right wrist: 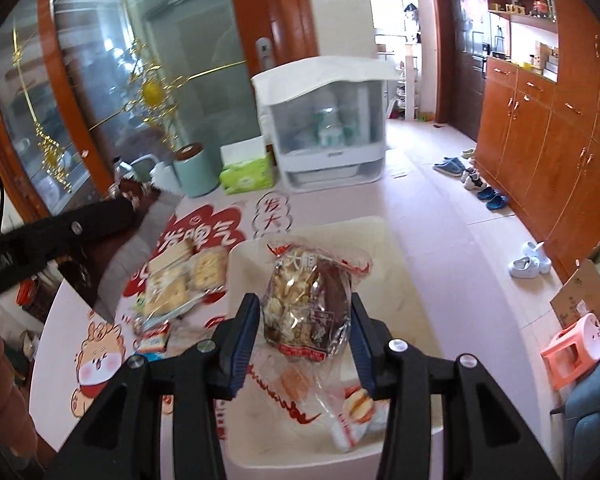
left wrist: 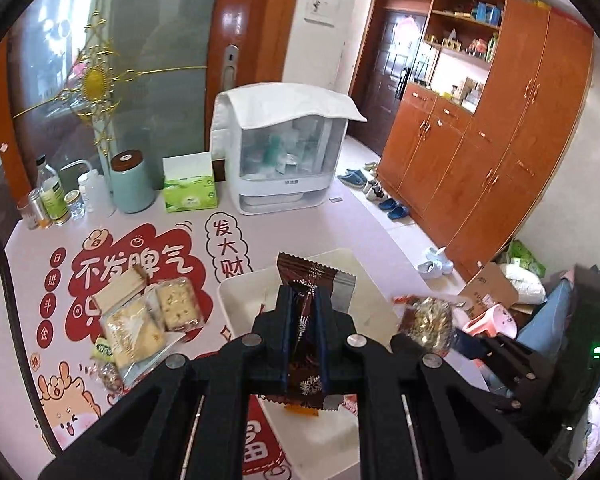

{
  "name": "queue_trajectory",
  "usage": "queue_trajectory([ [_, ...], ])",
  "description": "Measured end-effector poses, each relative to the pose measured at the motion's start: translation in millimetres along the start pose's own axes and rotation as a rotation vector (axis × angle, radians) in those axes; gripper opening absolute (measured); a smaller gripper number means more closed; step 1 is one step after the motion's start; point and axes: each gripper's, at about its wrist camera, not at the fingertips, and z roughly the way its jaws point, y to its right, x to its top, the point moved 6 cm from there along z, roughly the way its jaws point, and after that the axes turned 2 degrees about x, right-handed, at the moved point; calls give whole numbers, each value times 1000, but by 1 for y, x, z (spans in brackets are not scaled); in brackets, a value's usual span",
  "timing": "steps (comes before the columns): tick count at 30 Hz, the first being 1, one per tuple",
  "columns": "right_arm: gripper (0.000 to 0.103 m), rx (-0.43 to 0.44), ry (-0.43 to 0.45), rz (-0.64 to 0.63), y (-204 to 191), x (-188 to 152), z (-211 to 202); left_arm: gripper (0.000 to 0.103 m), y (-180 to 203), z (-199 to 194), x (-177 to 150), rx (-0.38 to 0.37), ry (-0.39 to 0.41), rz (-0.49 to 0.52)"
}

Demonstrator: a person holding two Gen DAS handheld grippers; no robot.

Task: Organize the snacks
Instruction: 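Drop the chocolate and nut pack into the white tray, opening both grippers, then move both open grippers back toward the remaining snacks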

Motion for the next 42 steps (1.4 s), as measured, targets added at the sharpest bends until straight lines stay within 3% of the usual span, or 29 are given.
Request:
queue_trajectory([
  [7,44,-38,16,-6,30,29,14,9,20,43,4,55,-80,0],
  [16,46,-9,-9,-15,48,45,46,13,22,71,-9,119,-151,6],
  [20,55,41,-28,7,51,46,54,68,12,74,-15,162,-161,-30],
  [22,57,51,-31,17,53,46,58,78,5,71,-16,196,-145,-49],
  [33,58,76,-55,12,49,40,60,79,-26,56,-27,279,-131,-101],
  [42,58,88,-48,-20,31,29,40,80,-31,30,-30,294,-95,-106],
])
